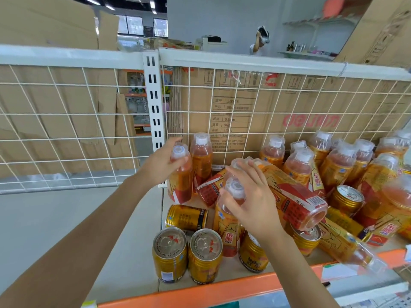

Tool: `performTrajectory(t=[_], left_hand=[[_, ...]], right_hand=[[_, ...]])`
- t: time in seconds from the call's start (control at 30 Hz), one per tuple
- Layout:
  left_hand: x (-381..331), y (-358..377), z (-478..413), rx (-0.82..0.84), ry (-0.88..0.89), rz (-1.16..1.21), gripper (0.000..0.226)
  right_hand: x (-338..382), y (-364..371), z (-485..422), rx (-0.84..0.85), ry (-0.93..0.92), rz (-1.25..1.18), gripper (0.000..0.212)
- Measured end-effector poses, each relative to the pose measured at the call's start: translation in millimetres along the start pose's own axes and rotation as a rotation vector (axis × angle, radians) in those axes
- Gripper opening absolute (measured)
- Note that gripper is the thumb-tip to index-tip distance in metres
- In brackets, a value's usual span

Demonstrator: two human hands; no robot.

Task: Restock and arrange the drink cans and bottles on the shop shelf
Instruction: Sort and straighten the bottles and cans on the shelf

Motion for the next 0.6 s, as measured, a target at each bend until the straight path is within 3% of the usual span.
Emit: performTrajectory(t=[0.2,0.53,0.6], left_hand=[[4,7,-12,-0.096,-0.065,-0.006,0.048],[6,16,-9,-0.012,-0.122,-0.086,0.068],[0,10,6,-0.088,-0.053,-0.183,0.066]], right_hand=[[2,-2,0,-0.003,0.002,0.03,0.05],[1,-1,3,-0.007,0.035,-0.012,0.057],[0,-1,2,-0.018,0.029,-0.024,0.056]])
Point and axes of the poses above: each hand's wrist, its own z-axis away from the middle knuckle, its own y-axis out of the palm, x = y × z, the point moved 4 cm from there along -z, towards the middle knuckle, and after that the axes turned 2 degrees about y, right-handed, at the moved point
